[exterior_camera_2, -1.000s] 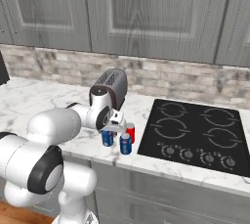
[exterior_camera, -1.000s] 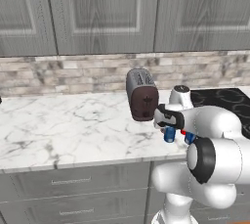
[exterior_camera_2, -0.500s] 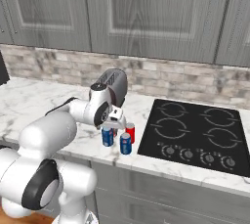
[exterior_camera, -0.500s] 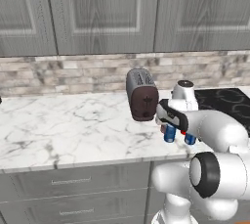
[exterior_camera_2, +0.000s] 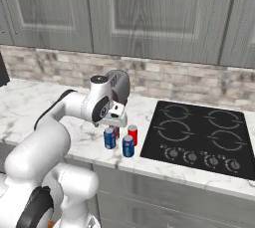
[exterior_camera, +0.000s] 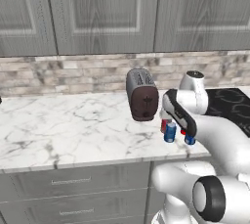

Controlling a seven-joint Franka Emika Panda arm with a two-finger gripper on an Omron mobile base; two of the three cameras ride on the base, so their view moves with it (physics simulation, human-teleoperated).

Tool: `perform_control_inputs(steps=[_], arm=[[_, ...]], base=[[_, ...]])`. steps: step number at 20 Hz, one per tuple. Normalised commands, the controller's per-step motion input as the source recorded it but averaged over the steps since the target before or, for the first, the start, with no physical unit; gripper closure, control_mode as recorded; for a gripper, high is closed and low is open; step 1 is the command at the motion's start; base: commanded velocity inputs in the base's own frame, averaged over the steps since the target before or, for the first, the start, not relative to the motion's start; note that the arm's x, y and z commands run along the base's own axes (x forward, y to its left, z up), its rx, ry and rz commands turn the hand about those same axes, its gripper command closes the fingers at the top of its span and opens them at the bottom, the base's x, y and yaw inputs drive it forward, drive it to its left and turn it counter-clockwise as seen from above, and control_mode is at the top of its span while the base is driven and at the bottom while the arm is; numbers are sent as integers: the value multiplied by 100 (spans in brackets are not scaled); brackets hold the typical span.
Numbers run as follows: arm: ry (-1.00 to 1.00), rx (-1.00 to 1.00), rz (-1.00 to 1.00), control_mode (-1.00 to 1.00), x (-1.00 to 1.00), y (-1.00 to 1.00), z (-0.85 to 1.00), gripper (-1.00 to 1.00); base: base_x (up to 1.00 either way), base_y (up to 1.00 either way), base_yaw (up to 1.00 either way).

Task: Four empty soda cans are scattered around the kitchen. Gather all the cans and cluster them next to the stove for recycling.

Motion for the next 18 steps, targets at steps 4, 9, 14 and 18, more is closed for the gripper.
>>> perform_control_inputs(steps=[4, 9, 14, 18], arm=[[-6, 0, 0, -100, -42, 1, 39, -100], [-14, 0, 1, -100, -48, 2, 43, -100], [-20, 0, 2, -100, -57, 8, 41, -100], [-26, 0, 1, -100, -60, 14, 30, -100]], base=[[0, 0, 0], [0, 0, 0], [0, 0, 0], [0, 0, 0]])
